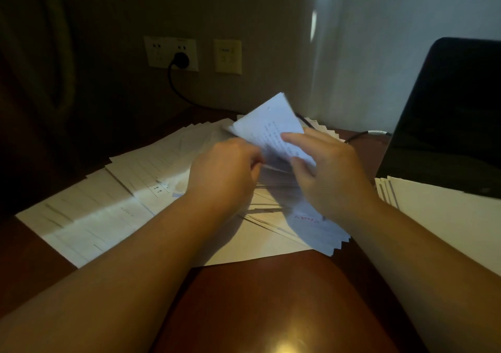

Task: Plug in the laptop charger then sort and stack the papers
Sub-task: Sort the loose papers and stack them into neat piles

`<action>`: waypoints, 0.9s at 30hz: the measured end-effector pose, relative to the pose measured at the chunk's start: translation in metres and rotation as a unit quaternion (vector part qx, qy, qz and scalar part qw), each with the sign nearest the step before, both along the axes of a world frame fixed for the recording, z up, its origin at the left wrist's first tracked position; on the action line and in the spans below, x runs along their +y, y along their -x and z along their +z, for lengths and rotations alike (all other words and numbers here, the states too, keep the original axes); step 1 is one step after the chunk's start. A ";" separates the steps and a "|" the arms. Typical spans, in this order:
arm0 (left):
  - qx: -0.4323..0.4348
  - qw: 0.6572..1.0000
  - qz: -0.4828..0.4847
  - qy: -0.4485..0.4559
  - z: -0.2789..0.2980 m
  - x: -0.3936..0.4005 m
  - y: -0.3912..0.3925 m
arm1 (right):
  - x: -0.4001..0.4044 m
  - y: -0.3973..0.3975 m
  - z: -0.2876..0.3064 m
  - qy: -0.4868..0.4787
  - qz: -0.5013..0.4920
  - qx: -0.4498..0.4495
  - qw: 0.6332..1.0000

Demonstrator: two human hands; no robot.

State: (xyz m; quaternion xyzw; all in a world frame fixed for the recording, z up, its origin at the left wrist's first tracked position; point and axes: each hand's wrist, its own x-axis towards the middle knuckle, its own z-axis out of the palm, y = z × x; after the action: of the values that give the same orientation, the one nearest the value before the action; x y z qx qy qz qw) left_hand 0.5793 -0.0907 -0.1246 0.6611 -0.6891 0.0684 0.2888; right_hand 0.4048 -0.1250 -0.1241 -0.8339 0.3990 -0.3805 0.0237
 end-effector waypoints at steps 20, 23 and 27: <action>0.046 0.997 0.044 -0.031 -0.013 -0.003 0.002 | 0.006 0.000 0.006 -0.046 -0.048 -0.065 0.996; 0.019 0.996 0.036 -0.085 -0.017 -0.005 0.003 | 0.002 0.001 0.002 0.009 -0.047 -0.080 0.996; -0.005 0.994 0.041 -0.105 -0.012 -0.006 0.000 | -0.004 0.003 -0.001 0.063 -0.063 -0.079 0.993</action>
State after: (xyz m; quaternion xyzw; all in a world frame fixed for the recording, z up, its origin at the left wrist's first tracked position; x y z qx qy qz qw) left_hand 0.5796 -0.0963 -0.1371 0.7150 -0.6665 0.0104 0.2109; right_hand 0.4016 -0.1293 -0.1247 -0.7743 0.4231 -0.4701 -0.0214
